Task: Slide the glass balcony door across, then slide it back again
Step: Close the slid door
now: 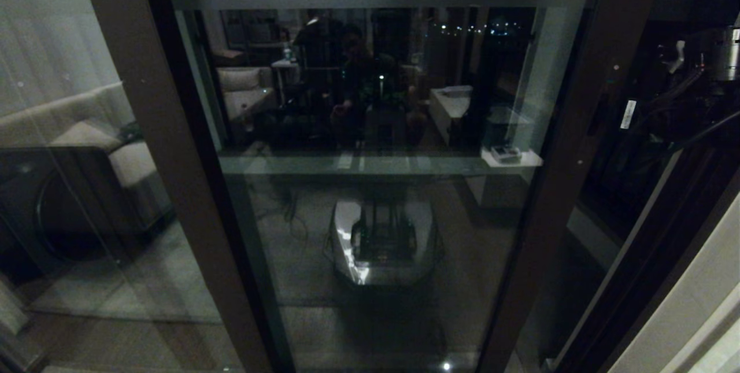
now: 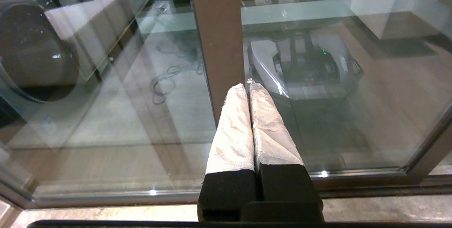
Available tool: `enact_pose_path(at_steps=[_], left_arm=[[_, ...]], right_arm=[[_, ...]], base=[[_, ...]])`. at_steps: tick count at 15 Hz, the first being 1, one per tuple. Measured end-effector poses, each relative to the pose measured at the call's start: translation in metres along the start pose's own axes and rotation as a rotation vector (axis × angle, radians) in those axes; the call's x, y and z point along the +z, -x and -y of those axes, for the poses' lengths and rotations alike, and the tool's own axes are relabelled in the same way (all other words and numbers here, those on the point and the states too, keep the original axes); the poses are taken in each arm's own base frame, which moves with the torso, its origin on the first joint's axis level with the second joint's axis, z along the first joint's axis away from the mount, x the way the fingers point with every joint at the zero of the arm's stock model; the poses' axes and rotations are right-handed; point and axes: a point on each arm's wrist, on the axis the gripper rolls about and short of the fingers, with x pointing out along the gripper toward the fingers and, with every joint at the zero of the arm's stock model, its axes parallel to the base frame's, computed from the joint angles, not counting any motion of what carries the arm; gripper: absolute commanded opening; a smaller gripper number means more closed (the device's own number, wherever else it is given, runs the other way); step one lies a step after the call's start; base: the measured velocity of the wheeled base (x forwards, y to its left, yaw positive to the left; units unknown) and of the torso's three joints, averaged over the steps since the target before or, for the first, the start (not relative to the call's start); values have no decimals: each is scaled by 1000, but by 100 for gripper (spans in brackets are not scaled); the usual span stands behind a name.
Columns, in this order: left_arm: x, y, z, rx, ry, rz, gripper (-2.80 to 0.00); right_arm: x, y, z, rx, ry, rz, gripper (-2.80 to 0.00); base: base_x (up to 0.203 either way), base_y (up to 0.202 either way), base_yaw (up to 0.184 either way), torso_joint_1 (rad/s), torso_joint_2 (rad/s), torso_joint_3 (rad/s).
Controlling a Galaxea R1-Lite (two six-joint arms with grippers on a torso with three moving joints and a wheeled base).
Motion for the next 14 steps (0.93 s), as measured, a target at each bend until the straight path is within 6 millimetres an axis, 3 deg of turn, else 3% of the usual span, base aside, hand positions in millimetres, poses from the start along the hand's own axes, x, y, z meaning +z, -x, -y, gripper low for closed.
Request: enact_pose_path(at_steps=[14], left_arm=[[0, 0, 0, 0, 0, -1, -280]], right_arm=[[-3, 0, 30, -78, -7, -6, 0]], base=[[0, 0, 0, 0, 0, 0]])
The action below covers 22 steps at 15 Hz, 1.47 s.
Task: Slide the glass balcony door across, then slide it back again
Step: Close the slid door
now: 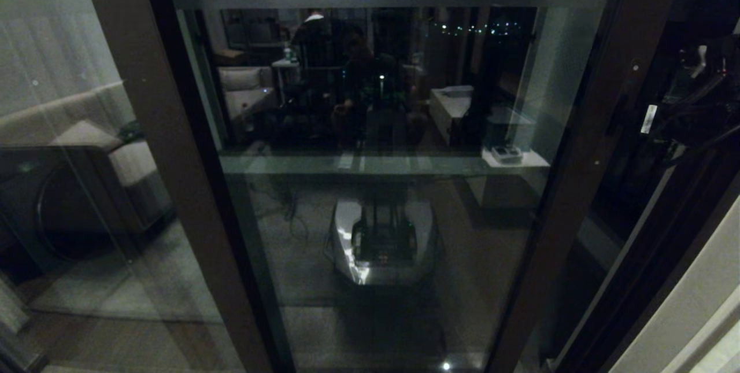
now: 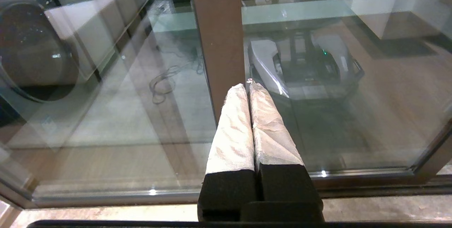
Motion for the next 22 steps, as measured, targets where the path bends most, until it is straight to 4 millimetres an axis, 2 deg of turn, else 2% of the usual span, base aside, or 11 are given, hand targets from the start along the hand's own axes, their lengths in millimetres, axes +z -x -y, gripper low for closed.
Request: enact_pose_path(at_steps=[10, 14, 18, 22], left_arm=[[0, 0, 0, 0, 0, 1, -280], [0, 0, 0, 0, 0, 1, -280], [0, 0, 0, 0, 0, 1, -280], [0, 0, 0, 0, 0, 0, -280]], right_arm=[[0, 1, 14, -32, -3, 15, 0], [-2, 8, 14, 0, 0, 10, 0], [1, 12, 5, 29, 7, 23, 0], [7, 6, 2, 34, 3, 41, 0]], base=[[0, 0, 0, 0, 0, 0], [0, 0, 0, 0, 0, 0], [0, 0, 0, 0, 0, 0], [0, 0, 0, 0, 0, 0]])
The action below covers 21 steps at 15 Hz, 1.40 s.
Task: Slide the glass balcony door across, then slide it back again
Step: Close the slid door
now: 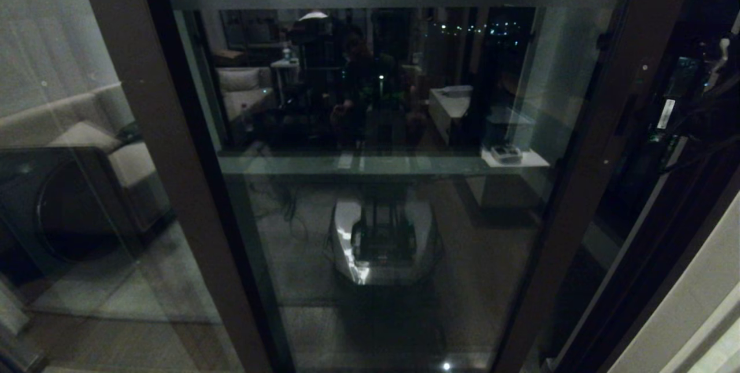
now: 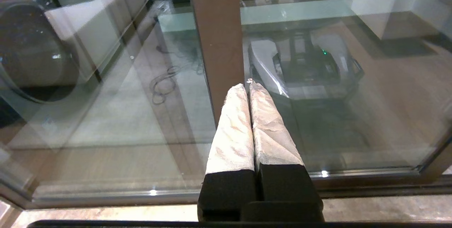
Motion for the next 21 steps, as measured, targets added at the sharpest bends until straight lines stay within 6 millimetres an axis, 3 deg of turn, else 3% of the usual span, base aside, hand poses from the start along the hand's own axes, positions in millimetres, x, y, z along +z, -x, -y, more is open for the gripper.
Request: enact_pose_path(at_steps=[8, 21], left_arm=[[0, 0, 0, 1, 0, -1, -280], [0, 0, 0, 0, 0, 0, -280]], right_arm=[[-5, -16, -1, -11, 1, -17, 0], [-6, -22, 6, -32, -3, -23, 0]], base=[[0, 0, 0, 0, 0, 0], [0, 0, 0, 0, 0, 0]])
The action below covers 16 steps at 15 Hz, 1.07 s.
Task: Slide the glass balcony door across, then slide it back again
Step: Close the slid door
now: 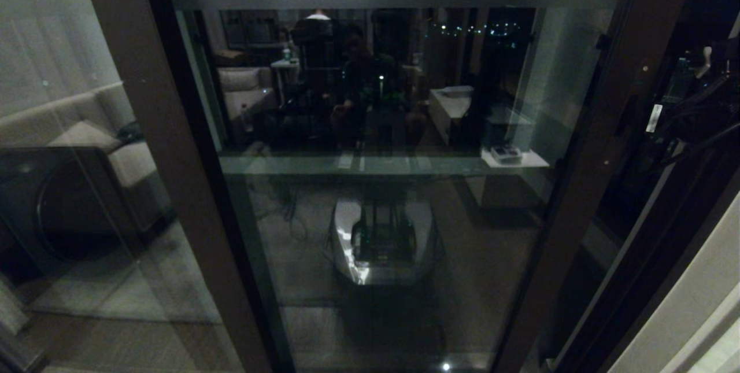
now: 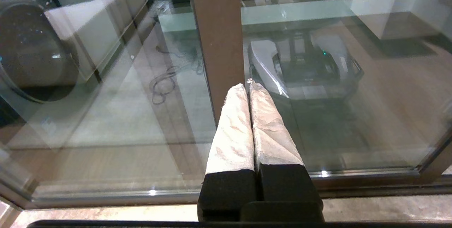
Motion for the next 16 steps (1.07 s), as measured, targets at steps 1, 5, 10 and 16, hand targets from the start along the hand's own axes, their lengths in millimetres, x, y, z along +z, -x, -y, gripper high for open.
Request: enact_pose_path(at_steps=[1, 5, 10, 16], left_arm=[[0, 0, 0, 0, 1, 0, -280], [0, 0, 0, 0, 0, 0, -280], [0, 0, 0, 0, 1, 0, -280], [0, 0, 0, 1, 0, 0, -280]], right_arm=[[0, 0, 1, -2, 0, 0, 0], [0, -1, 3, -9, -1, -1, 0], [0, -2, 7, -20, -4, 2, 0], [0, -6, 14, -39, 8, 18, 0]], base=[[0, 0, 0, 0, 0, 0], [0, 0, 0, 0, 0, 0], [0, 0, 0, 0, 0, 0], [0, 0, 0, 0, 0, 0]])
